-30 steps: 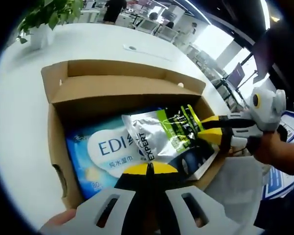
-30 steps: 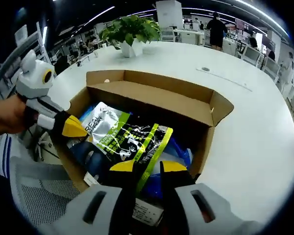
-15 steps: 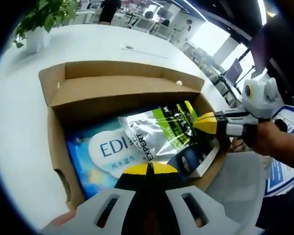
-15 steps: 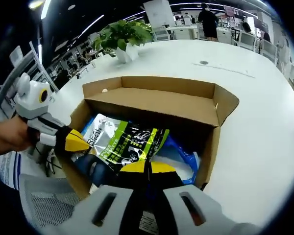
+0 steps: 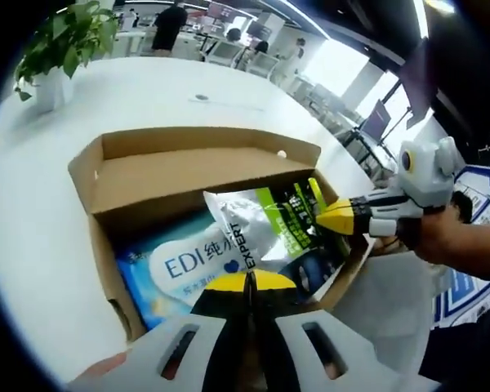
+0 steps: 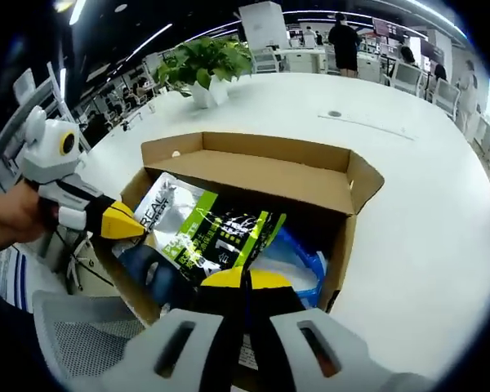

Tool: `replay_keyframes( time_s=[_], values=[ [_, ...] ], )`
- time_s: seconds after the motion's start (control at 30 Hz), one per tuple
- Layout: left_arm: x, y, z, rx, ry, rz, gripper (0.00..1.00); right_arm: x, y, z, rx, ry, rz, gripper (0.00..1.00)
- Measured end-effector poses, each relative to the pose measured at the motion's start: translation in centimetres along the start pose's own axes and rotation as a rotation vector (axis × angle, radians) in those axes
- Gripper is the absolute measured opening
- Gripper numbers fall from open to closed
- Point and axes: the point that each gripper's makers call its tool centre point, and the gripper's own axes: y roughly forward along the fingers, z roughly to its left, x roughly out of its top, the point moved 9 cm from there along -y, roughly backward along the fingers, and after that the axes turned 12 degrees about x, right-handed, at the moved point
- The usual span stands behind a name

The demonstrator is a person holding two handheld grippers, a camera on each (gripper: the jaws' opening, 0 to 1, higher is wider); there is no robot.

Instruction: Operate the shoe box by opening the lid, removing the specified soft item, and placing it in the target area until the item is outside and the box remains undamaged.

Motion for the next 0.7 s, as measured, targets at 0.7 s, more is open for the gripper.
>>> replay_keyframes(
  time_s=[0.7],
  values=[
    [2.7,-4.8,-4.8,-0.067,0.128,-0.116,0.00,3.3,-7.4,2.1,-0.104,-0.096,-0.089,0.00]
  ],
)
